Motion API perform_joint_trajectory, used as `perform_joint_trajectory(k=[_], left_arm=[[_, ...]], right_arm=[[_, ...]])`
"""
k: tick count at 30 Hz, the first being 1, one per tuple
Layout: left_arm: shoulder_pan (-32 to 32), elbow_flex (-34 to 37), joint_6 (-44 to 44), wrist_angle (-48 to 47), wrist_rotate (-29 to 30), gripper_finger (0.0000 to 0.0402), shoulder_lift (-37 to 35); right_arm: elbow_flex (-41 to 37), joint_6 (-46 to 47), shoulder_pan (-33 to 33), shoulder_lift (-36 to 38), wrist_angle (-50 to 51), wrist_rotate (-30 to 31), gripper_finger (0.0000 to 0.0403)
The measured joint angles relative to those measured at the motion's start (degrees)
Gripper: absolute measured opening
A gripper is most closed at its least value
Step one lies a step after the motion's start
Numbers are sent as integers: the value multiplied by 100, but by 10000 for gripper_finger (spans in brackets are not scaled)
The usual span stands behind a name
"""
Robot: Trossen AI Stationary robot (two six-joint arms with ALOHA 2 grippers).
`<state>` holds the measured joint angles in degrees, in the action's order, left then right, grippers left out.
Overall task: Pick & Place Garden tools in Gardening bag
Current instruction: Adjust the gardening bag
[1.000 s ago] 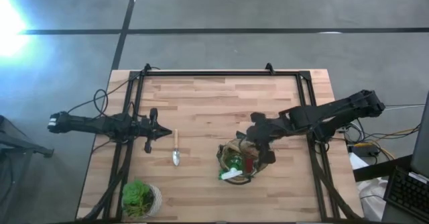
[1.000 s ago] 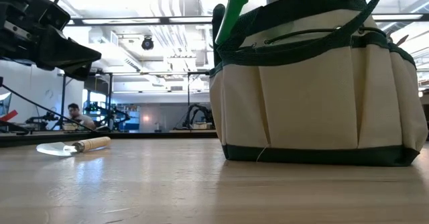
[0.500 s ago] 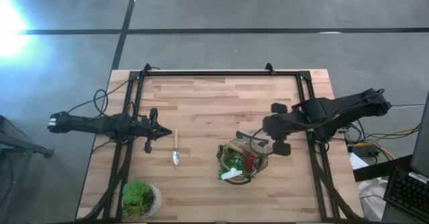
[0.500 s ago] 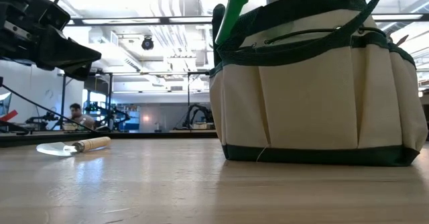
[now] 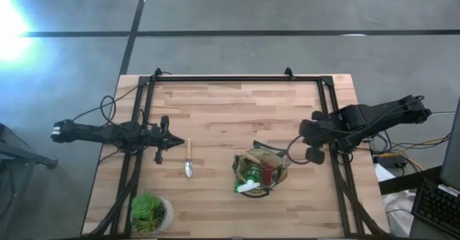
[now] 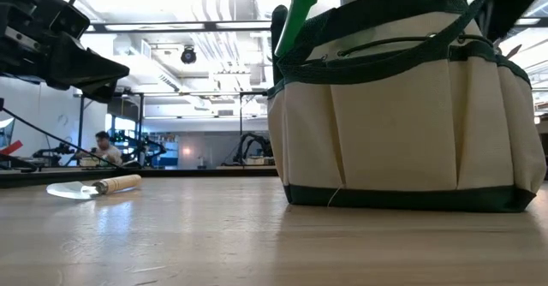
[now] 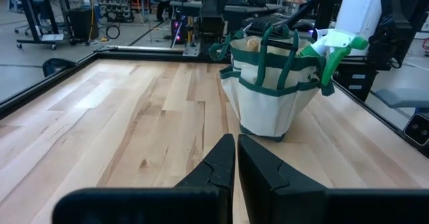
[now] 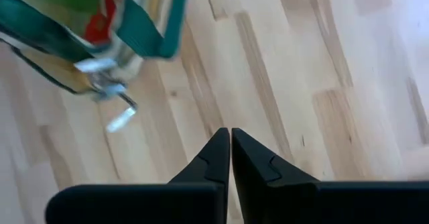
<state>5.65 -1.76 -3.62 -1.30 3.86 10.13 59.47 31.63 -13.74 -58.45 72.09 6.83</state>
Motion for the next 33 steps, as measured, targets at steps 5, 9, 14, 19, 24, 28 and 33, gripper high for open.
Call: perform_joint_trajectory(k=[5, 9, 14, 19, 24, 28, 33], left_arm=[[0, 0, -2, 0, 0, 23, 0], [0, 0, -1, -1, 0, 23, 0], [0, 0, -2, -2, 0, 23, -2], [0, 0, -2, -1, 0, 23, 0], [0, 0, -2, 113, 8, 23, 0], [0, 0, 130, 935, 9, 23, 0], [0, 0, -57, 2269, 10, 23, 1]], right_arm=[[-532, 145, 0, 381, -32, 23, 8], [-725, 165, 2, 502, -82, 72, 8], [-748, 174, 2, 510, -125, 133, 8], [-731, 106, 7, 515, -289, 240, 8], [-729, -135, 7, 513, -387, 240, 8], [-729, -195, 7, 513, -467, 238, 8], [-727, -200, 7, 508, -539, 236, 8]])
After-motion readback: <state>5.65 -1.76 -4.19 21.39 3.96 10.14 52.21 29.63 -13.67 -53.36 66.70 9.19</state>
